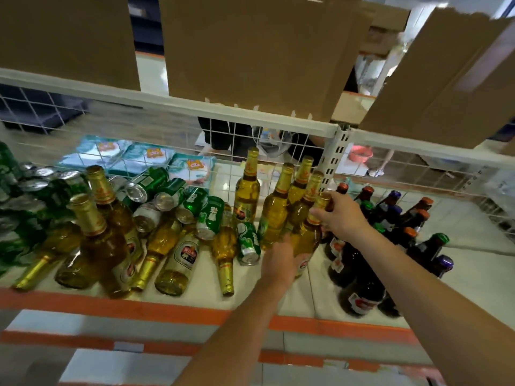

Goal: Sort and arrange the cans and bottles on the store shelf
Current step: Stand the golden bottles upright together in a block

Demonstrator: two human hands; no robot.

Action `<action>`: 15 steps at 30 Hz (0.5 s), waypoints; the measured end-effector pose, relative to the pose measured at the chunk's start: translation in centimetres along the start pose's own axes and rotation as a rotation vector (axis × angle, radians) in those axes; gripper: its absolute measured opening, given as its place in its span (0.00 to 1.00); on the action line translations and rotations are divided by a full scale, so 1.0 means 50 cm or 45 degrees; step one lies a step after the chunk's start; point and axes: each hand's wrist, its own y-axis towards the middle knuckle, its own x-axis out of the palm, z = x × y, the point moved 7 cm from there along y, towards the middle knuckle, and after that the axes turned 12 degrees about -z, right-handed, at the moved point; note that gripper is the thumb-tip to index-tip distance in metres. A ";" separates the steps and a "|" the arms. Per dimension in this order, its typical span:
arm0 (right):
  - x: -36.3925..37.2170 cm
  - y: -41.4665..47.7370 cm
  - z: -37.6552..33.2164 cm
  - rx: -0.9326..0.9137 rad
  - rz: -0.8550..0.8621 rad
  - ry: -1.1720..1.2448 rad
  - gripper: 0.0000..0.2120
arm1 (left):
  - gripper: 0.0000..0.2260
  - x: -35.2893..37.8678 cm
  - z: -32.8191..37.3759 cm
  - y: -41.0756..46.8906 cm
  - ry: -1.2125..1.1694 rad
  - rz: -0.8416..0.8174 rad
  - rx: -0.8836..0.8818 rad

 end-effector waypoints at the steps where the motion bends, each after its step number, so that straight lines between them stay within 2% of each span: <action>1: -0.002 -0.001 -0.005 0.005 0.006 -0.028 0.09 | 0.23 -0.001 0.002 0.001 -0.002 0.007 0.007; 15: 0.006 0.001 0.005 0.056 0.007 0.055 0.11 | 0.27 0.010 -0.005 -0.005 -0.113 0.003 0.002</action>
